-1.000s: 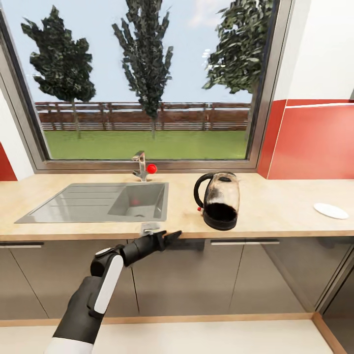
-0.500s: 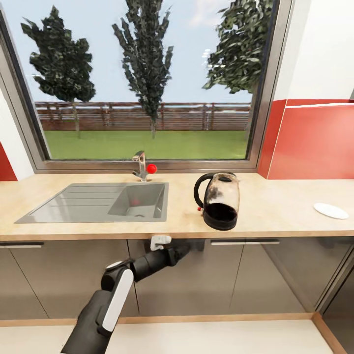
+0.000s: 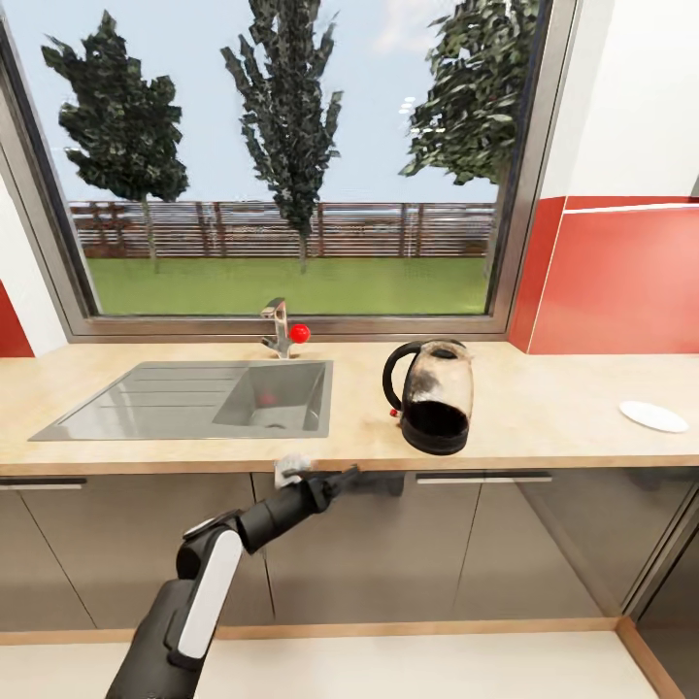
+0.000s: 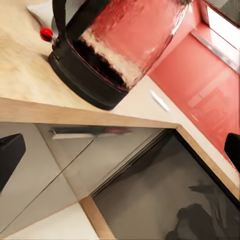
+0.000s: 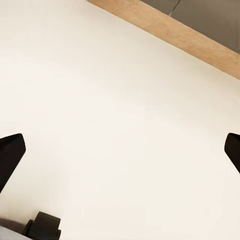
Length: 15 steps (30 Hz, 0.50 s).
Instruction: Set up a coffee station on the kitchen countertop: keep the coffee maker on the countertop, move the bottle of coffee from the kitchen shelf to the counter next to the coffee maker, place a paper coffee filter on top of the coffee maker, put the saucer next to the coffee maker with the coffee cup on the saucer, and place the electric kettle next to the coffee maker.
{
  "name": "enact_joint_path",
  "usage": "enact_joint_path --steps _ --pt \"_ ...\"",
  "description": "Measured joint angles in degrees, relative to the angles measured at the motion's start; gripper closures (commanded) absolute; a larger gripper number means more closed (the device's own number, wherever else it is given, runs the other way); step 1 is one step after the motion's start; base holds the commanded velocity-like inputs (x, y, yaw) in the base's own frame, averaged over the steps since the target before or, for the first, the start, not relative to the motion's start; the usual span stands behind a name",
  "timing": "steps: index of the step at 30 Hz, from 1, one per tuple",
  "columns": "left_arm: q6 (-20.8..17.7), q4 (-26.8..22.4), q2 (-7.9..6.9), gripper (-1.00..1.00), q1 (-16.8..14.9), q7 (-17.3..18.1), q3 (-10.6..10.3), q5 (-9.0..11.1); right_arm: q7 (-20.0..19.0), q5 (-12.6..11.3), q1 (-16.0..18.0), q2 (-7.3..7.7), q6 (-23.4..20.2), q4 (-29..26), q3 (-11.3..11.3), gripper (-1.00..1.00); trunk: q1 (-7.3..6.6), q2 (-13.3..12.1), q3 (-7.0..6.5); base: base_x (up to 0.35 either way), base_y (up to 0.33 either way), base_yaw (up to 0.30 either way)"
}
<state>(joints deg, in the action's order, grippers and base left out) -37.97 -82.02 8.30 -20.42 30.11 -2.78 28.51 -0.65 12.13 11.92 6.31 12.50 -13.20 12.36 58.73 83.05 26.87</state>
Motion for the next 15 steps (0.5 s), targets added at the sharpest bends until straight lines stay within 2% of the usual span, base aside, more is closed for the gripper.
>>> enact_joint_path --steps 1,2,3,8,10,11,13,14,15 --pt "-0.02 -0.32 0.00 -1.00 -0.09 -0.09 0.32 0.33 0.00 0.00 0.00 0.00 0.00 0.00 0.00 -1.00 0.00 0.00 0.00 0.000 0.000 0.000" --pt "-0.09 -1.03 -0.03 -1.00 -0.35 -0.61 6.53 10.50 0.01 0.00 0.00 0.00 0.00 0.00 0.00 -1.00 0.00 0.00 0.00 0.000 0.000 0.000" --pt "-0.11 -0.99 -0.02 -1.00 -0.87 -1.43 7.32 10.91 0.01 0.00 0.00 0.00 0.00 0.00 0.00 -1.00 0.00 0.00 0.00 0.000 0.000 0.000" --pt "-1.52 -0.68 0.25 -1.00 -5.76 -7.88 7.44 11.32 0.01 0.01 0.00 0.00 0.00 0.05 -0.01 -1.00 0.00 0.00 0.00 0.000 0.000 0.000" --pt "-3.33 -0.01 0.49 -1.00 -10.18 -11.25 7.36 11.81 0.00 0.01 0.00 0.00 0.00 0.09 -0.01 -1.00 0.00 0.00 -0.01 0.000 0.000 0.000" --pt "-3.50 0.28 0.64 -1.00 -11.40 -13.00 7.35 11.93 0.01 0.01 0.00 0.00 0.00 0.09 -0.01 -1.00 0.00 0.00 0.00 0.000 0.000 0.000" --pt "-3.73 1.02 0.93 -1.00 -13.31 -17.23 7.34 12.87 0.00 0.01 0.00 -0.02 0.00 0.09 -0.01 -1.00 0.00 0.00 0.00 0.000 0.000 0.000" --pt "-3.81 1.55 1.11 -1.00 -14.53 -19.86 7.34 14.12 0.00 0.01 0.00 -0.02 0.00 0.09 -0.01 -1.00 0.00 0.00 0.00 0.000 0.000 0.000" --pt "-3.83 1.71 1.15 -1.00 -14.94 -20.56 7.32 14.62 0.01 0.01 0.00 -0.02 0.00 0.09 -0.01 -1.00 0.00 0.00 0.00 0.000 0.000 0.000"
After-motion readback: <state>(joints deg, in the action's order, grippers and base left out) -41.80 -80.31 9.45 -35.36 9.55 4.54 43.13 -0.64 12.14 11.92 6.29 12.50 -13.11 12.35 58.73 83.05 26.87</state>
